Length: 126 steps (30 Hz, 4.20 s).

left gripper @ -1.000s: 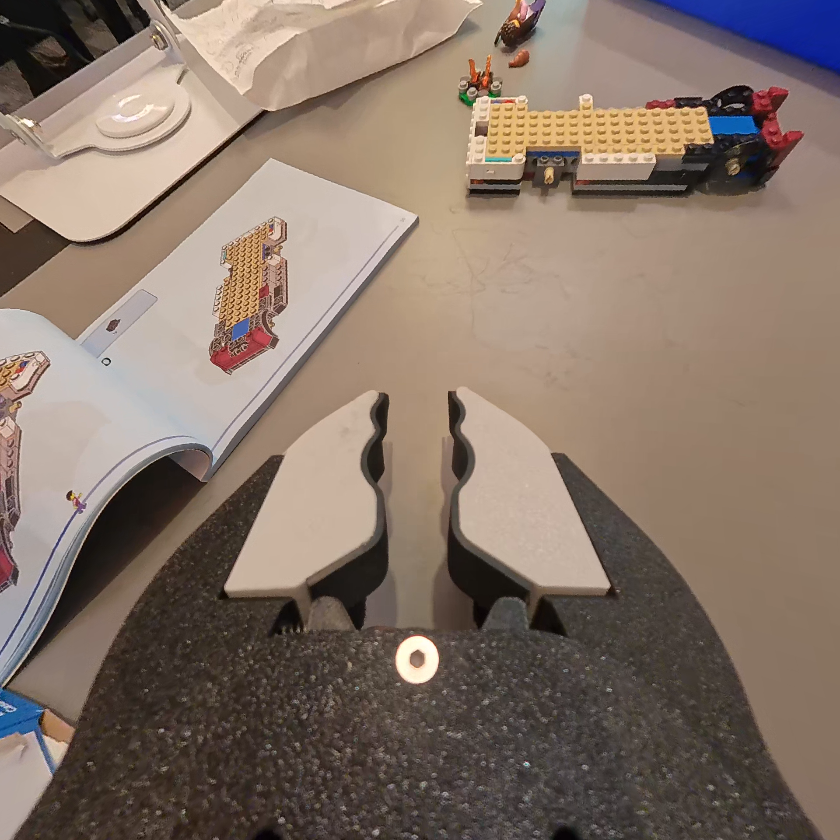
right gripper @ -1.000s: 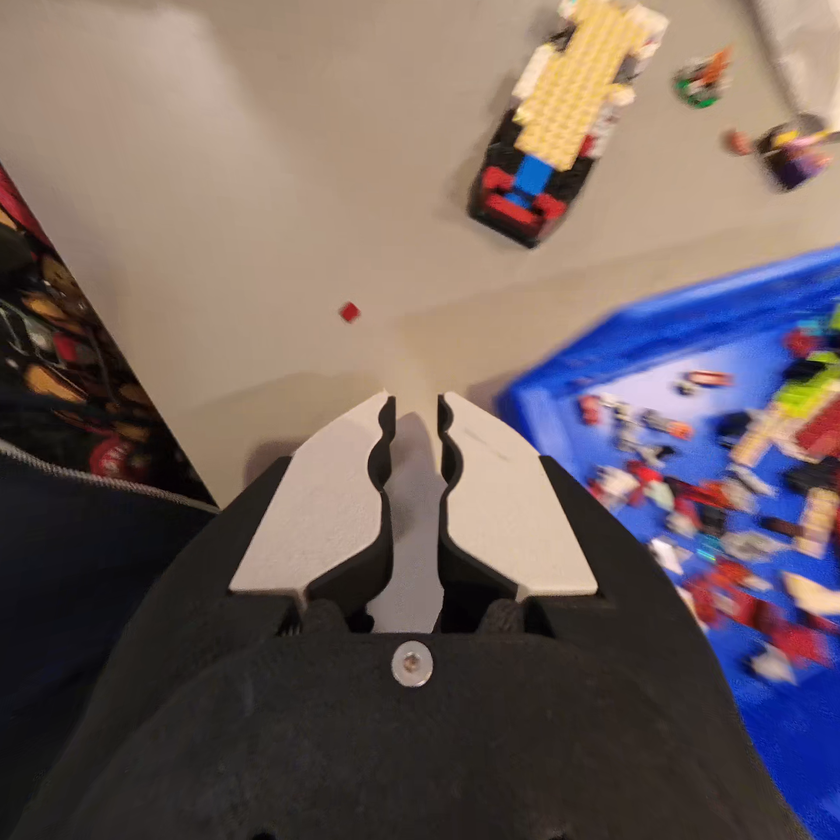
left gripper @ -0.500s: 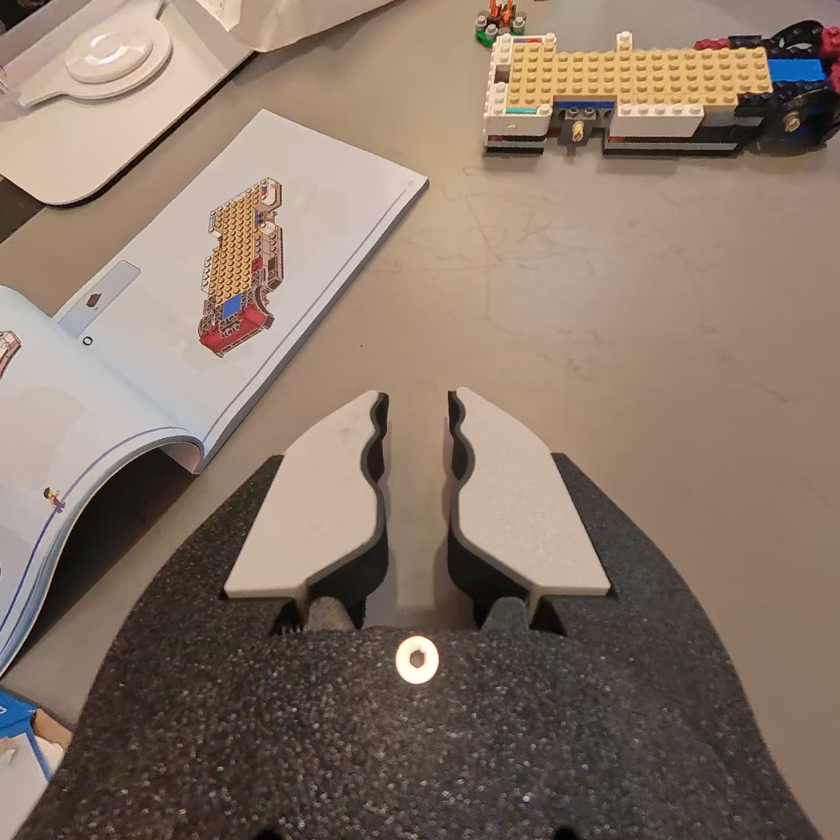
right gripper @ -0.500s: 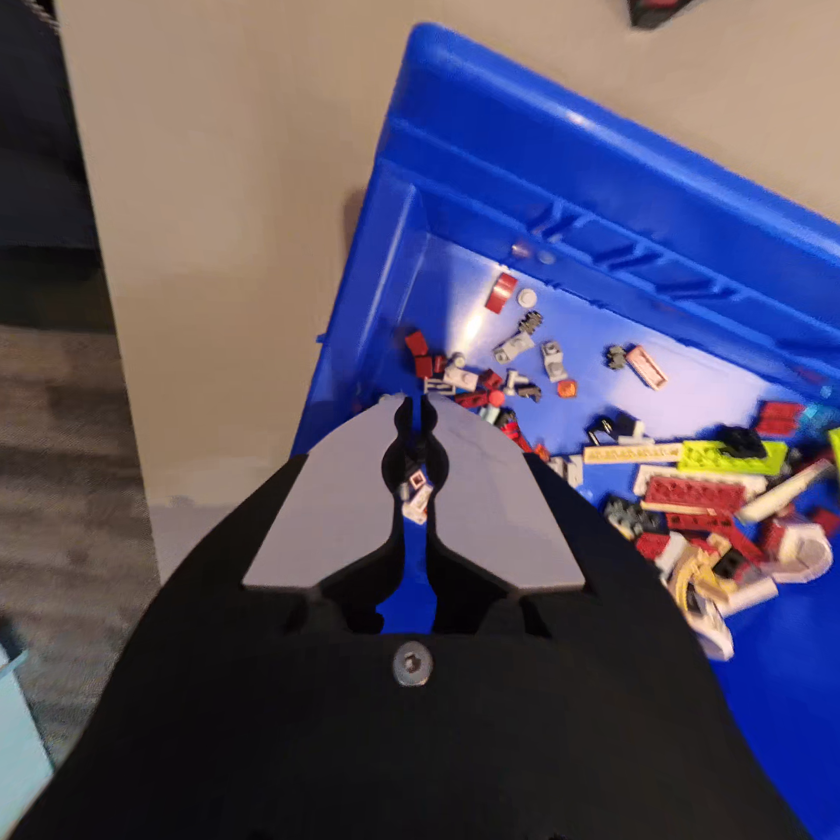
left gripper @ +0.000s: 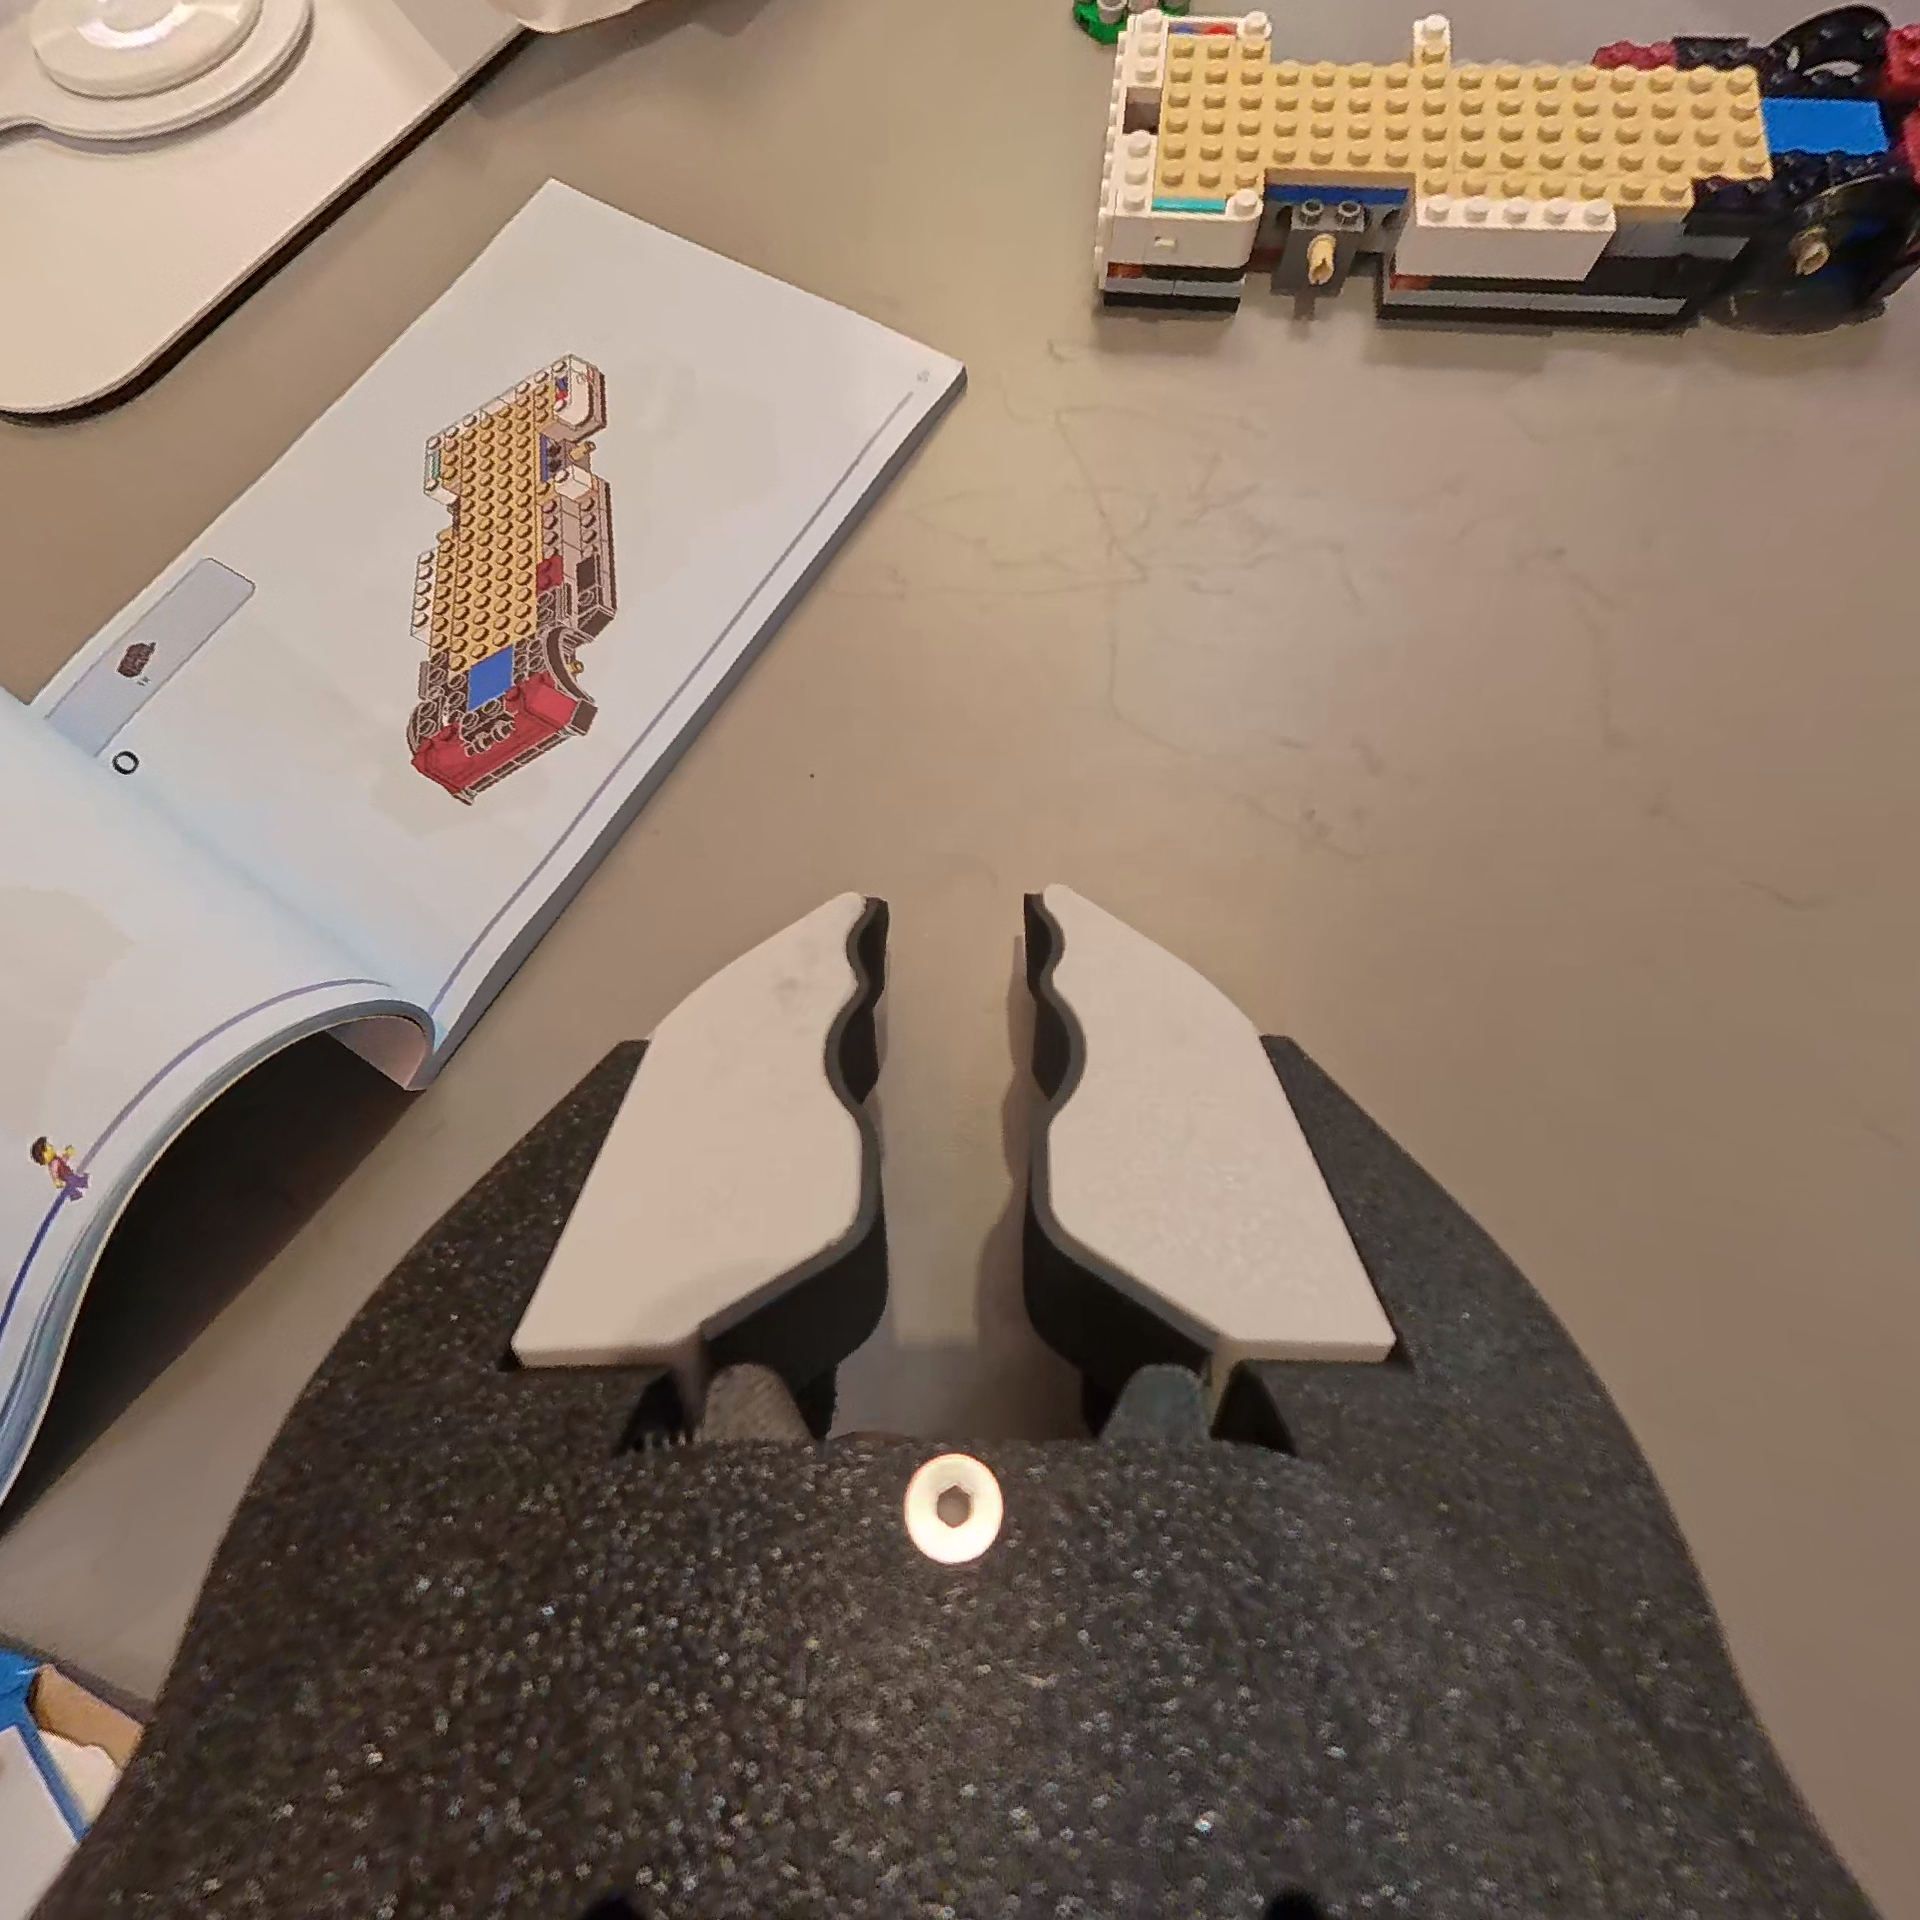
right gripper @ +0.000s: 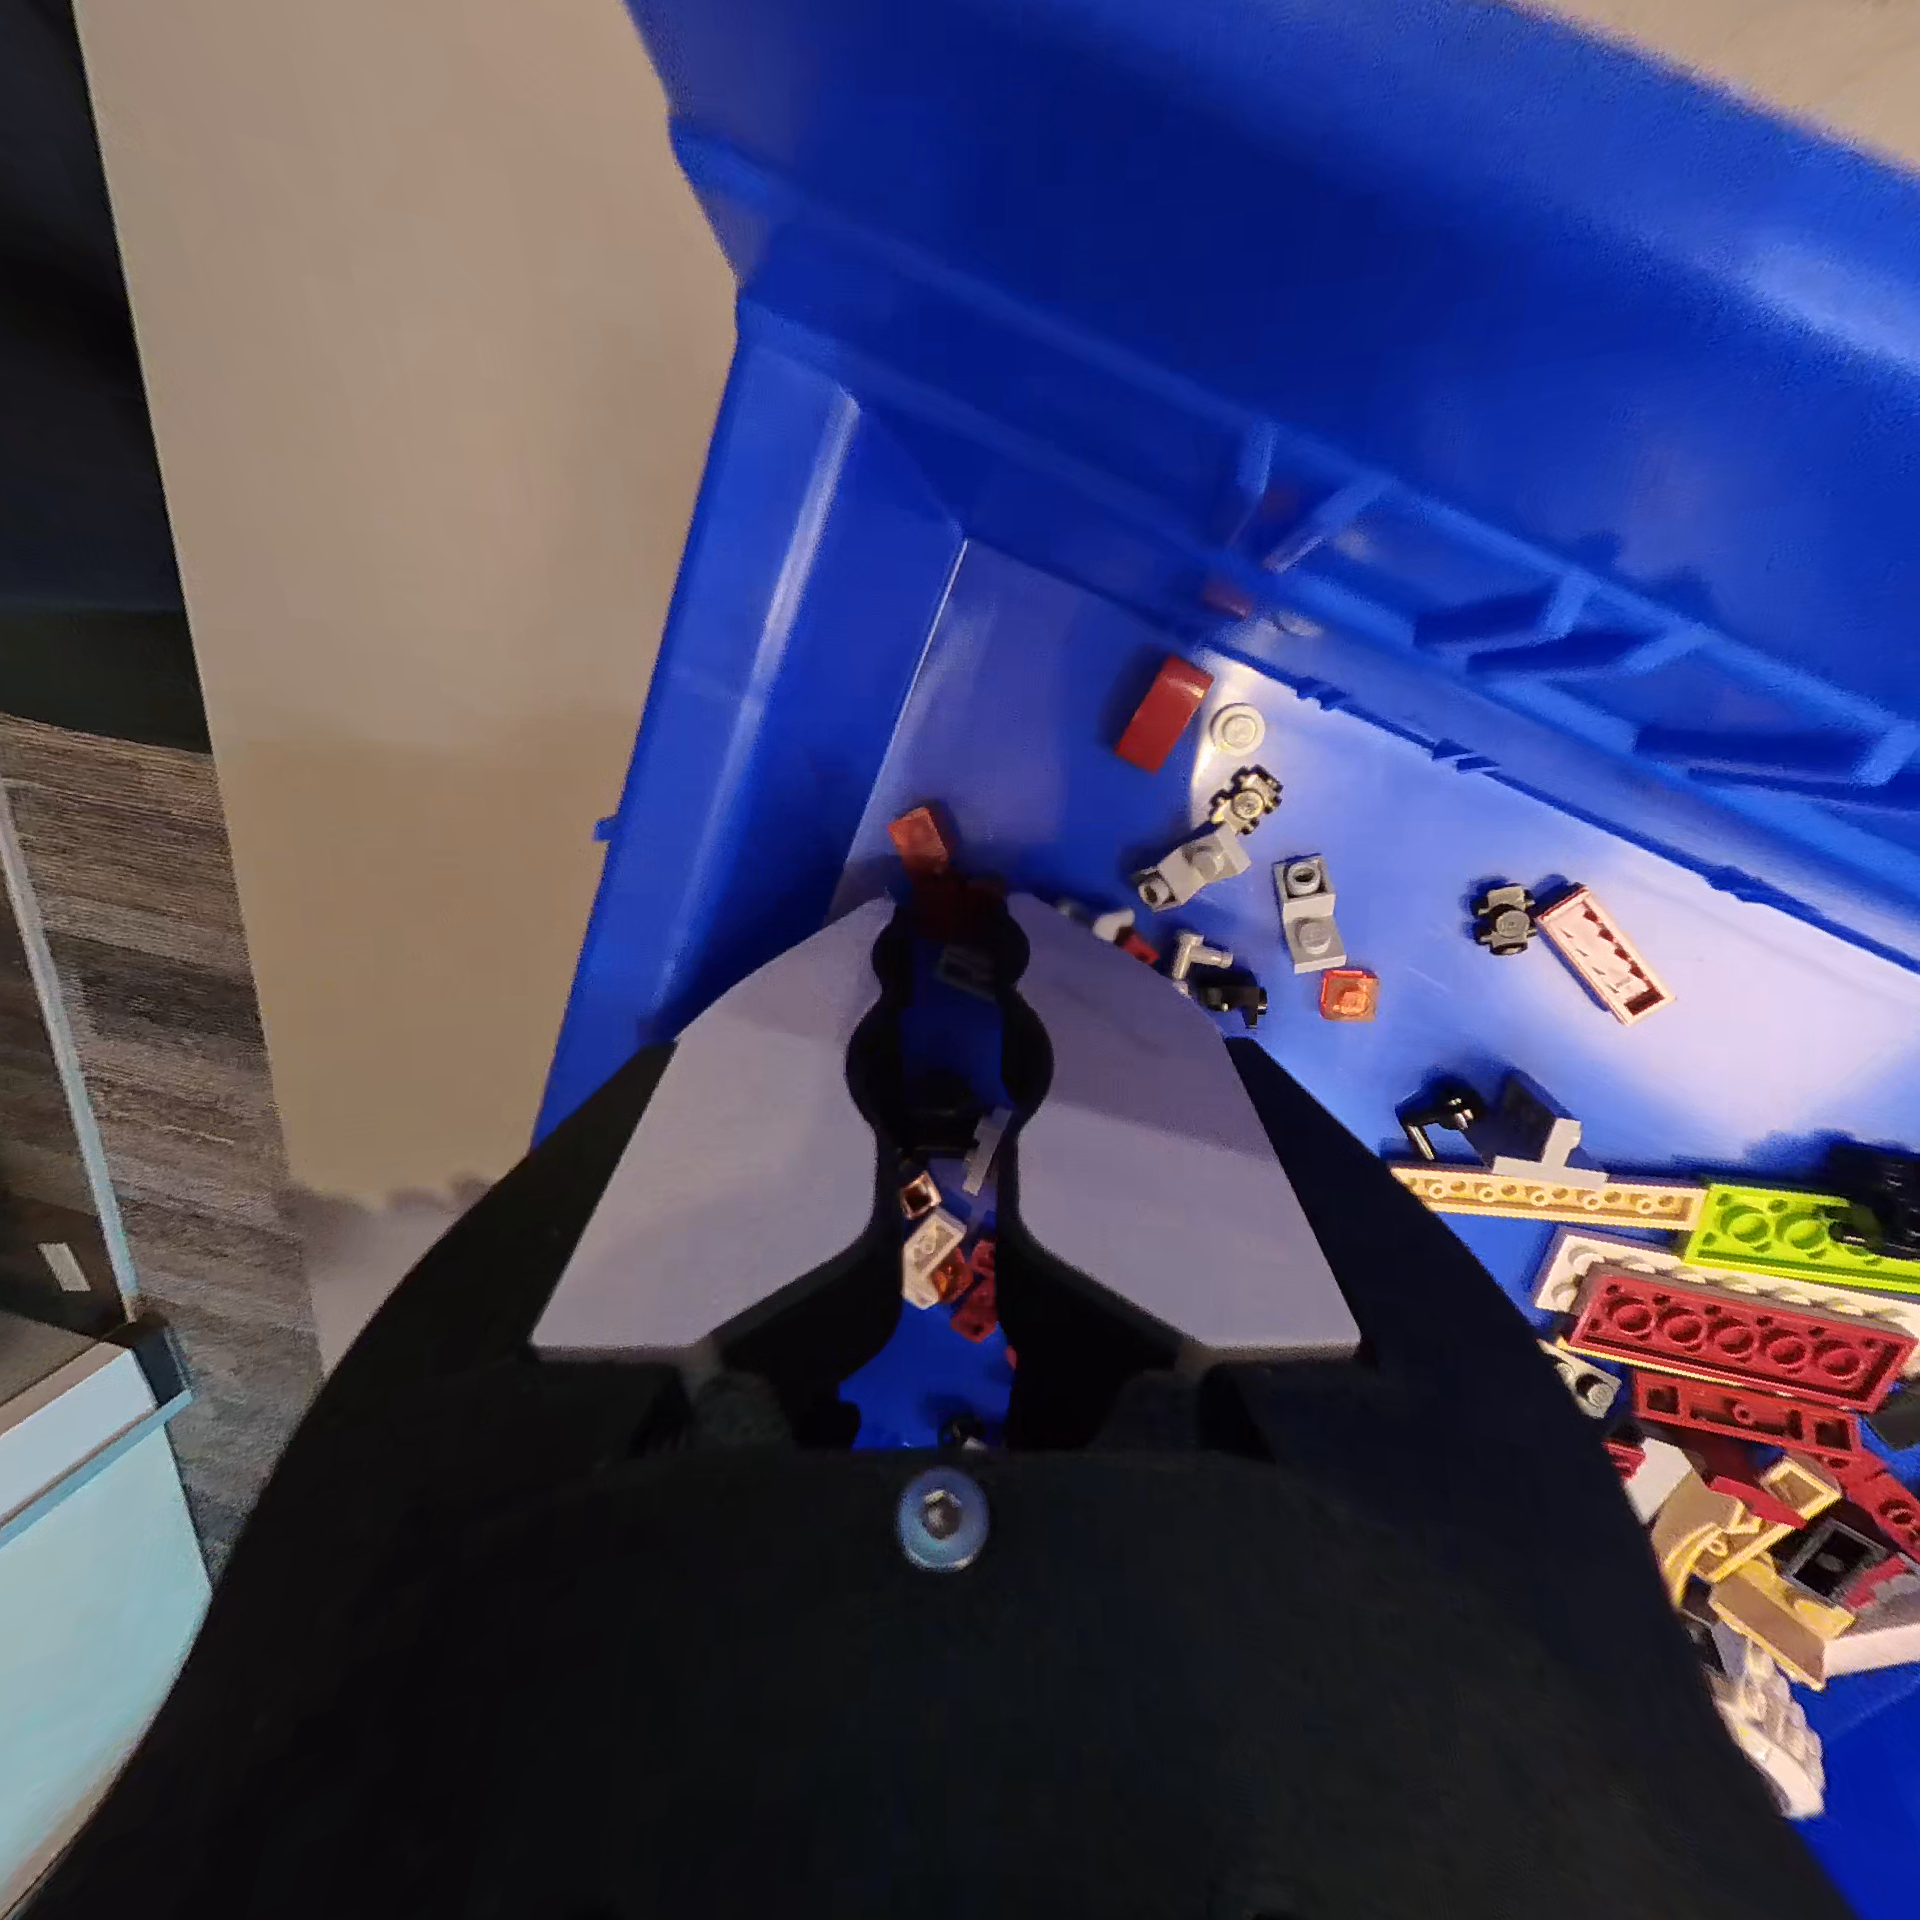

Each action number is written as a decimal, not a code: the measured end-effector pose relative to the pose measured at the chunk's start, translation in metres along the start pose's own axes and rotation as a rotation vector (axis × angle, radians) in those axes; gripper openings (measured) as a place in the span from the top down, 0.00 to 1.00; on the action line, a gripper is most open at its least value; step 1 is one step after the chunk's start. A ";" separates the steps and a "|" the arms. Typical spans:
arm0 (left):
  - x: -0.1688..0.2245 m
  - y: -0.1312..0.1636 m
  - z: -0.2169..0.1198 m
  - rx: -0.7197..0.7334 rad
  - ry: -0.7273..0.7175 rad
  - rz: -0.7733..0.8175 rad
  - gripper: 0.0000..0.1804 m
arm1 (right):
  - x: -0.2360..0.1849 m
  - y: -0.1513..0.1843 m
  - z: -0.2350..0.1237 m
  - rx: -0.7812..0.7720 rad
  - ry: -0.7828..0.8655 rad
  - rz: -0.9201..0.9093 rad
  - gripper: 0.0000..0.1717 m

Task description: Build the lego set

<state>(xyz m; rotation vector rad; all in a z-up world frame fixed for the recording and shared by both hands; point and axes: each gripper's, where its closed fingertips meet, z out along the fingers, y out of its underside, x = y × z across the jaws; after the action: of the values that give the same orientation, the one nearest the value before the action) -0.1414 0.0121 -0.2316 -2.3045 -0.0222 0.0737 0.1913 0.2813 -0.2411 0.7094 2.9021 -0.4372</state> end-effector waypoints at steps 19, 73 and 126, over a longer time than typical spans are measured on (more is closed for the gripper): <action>0.001 0.002 0.002 -0.018 -0.009 0.014 0.86 | 0.006 -0.006 -0.005 0.055 0.082 0.037 0.89; 0.061 0.006 -0.040 0.046 0.065 0.088 0.86 | 0.019 -0.200 -0.031 0.195 0.720 0.222 1.00; 0.084 0.031 -0.051 0.062 0.072 -0.217 0.87 | 0.061 -0.354 0.068 0.461 0.552 0.387 0.86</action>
<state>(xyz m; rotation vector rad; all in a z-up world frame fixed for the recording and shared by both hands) -0.0543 -0.0431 -0.2238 -2.2275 -0.2291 -0.1179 -0.0248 -0.0138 -0.2286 1.6565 3.0320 -1.0094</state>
